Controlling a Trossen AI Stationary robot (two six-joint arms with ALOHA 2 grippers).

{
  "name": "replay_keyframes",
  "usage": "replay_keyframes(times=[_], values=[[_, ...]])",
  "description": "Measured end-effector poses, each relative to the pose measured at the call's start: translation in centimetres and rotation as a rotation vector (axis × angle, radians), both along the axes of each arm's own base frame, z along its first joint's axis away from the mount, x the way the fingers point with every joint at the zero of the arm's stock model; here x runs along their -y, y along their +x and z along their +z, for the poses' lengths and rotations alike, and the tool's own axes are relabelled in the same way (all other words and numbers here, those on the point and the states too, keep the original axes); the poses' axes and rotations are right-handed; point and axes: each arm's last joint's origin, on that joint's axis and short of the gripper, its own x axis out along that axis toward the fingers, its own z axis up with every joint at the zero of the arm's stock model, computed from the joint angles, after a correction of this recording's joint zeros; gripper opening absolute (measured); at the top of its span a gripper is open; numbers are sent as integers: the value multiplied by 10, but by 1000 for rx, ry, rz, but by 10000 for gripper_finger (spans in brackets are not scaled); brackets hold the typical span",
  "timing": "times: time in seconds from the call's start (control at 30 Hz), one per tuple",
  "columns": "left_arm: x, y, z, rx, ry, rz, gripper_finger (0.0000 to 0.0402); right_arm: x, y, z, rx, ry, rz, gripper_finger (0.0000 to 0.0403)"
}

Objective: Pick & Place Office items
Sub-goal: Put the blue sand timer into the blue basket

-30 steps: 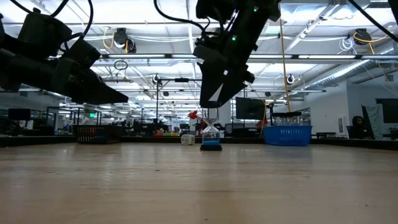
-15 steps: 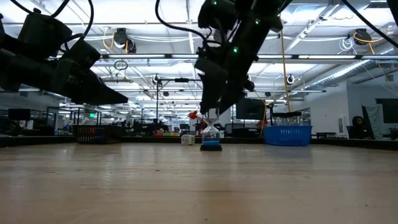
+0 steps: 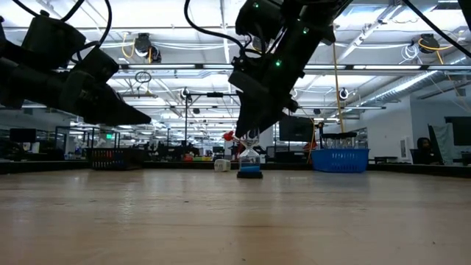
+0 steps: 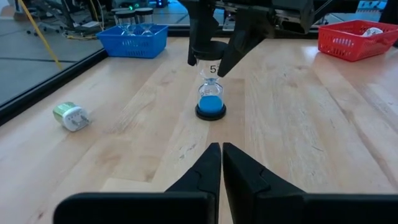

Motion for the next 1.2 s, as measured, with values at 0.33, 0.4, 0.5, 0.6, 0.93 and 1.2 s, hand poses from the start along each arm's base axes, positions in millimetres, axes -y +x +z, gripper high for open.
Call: replay_keyframes(times=[0.33, 0.4, 0.5, 0.6, 0.93, 1.2], values=[[0, 0, -1, -6, -5, 1, 4, 6, -25, 43, 37, -42, -58, 207], [0, 0, -1, -5, -11, 3, 10, 17, -40, 59, 28, -82, -142, 206], [0, 0, -1, -4, -16, 4, 22, 37, -67, 78, -3, -131, -299, 205], [0, 0, -1, -5, -16, 5, 24, 58, -87, 90, -18, -156, -413, 205], [0, 0, -1, -10, -18, 11, 26, 113, -142, 62, -18, -125, -617, 206], [-1, 0, -1, -11, -7, 22, 26, 130, -175, 40, 52, -123, -679, 207]])
